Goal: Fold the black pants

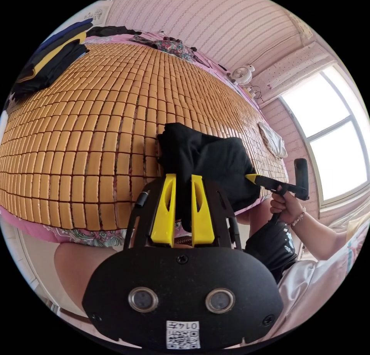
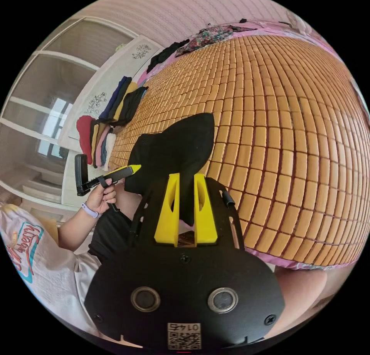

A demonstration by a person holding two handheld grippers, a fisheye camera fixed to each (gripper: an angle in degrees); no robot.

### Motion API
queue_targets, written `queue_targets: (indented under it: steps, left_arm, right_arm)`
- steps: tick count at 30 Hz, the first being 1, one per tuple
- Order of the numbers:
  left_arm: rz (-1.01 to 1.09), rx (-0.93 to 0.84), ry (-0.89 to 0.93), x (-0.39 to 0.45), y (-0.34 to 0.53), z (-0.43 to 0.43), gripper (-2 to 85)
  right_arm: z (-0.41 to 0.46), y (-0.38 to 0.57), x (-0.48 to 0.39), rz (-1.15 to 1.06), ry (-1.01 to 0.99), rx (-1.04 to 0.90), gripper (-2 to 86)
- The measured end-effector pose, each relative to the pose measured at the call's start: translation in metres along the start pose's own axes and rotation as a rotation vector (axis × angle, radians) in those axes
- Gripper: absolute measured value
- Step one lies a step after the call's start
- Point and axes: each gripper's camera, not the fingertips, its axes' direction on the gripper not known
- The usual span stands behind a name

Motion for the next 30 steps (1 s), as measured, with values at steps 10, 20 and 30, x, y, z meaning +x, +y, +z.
queue_targets:
  steps: [10,20,30]
  left_arm:
    - [-0.15,0.285,-0.153,-0.042,0.034,-0.087,4.3]
    - [-0.259,0.901,-0.45,-0.1,-0.054,-0.247,6.2]
    - [-0.406,0.722,-0.255,-0.196,-0.051,-0.164,6.6]
  right_arm:
    - [0.027,-0.107,-0.207,-0.691,-0.053,-0.09,4.9]
    - [0.063,-0.376,-0.462,-0.944,0.021,0.082,8.5]
    - [0.124,-0.34,-0.37,-0.868,0.149,-0.118,6.1]
